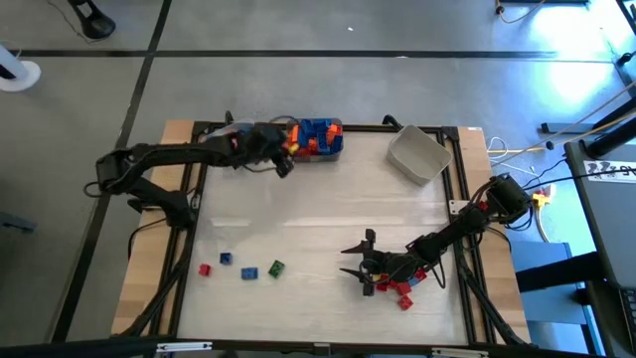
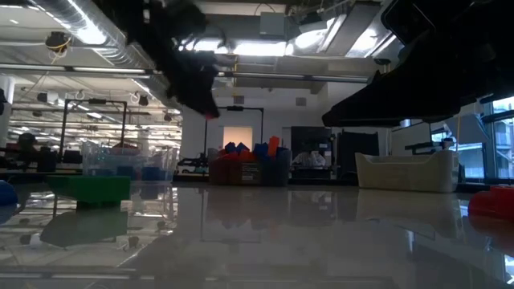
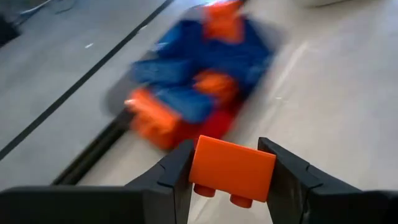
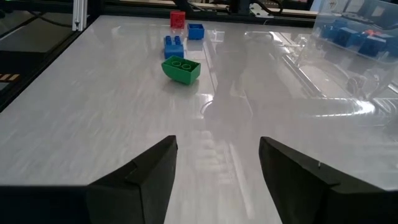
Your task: Sort blocks by size
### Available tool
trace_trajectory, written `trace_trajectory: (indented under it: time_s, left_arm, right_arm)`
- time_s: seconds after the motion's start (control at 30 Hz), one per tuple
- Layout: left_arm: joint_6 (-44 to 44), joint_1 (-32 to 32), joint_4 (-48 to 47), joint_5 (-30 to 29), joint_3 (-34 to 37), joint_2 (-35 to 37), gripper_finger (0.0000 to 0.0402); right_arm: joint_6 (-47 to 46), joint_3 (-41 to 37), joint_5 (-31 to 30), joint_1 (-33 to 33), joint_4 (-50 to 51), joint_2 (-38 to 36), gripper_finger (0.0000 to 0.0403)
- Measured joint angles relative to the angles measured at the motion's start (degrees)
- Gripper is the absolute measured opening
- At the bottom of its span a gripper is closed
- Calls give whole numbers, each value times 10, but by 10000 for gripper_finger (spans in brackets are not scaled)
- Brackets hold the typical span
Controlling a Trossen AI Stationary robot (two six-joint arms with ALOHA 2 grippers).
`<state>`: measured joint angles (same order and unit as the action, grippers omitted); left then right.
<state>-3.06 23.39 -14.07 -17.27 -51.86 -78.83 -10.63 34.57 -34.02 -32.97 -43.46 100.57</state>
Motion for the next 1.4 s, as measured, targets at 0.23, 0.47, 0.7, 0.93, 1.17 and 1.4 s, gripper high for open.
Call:
trace_trajectory:
  time_s: [0.23, 0.47, 0.7, 0.93, 1.17, 1.4]
  left_arm:
    - [2, 126, -5, -10, 30, 0, 137]
    - [-28, 208, -4, -42, 46, 0, 138]
    - [-78, 229, -28, -41, 47, 0, 164]
    - [-88, 227, -44, -41, 47, 0, 187]
    - [-83, 231, -78, -41, 40, 4, 234]
    - [-73, 153, -100, -37, 26, 78, 250]
  right_arm:
    - [2, 0, 0, 0, 1, 0, 230]
    - [6, 0, -16, 0, 1, 0, 230]
    - [7, 0, -20, 0, 1, 0, 230]
    - [7, 0, -20, 0, 1, 0, 230]
    - [7, 0, -18, 0, 0, 0, 230]
    - [7, 0, -17, 0, 0, 0, 230]
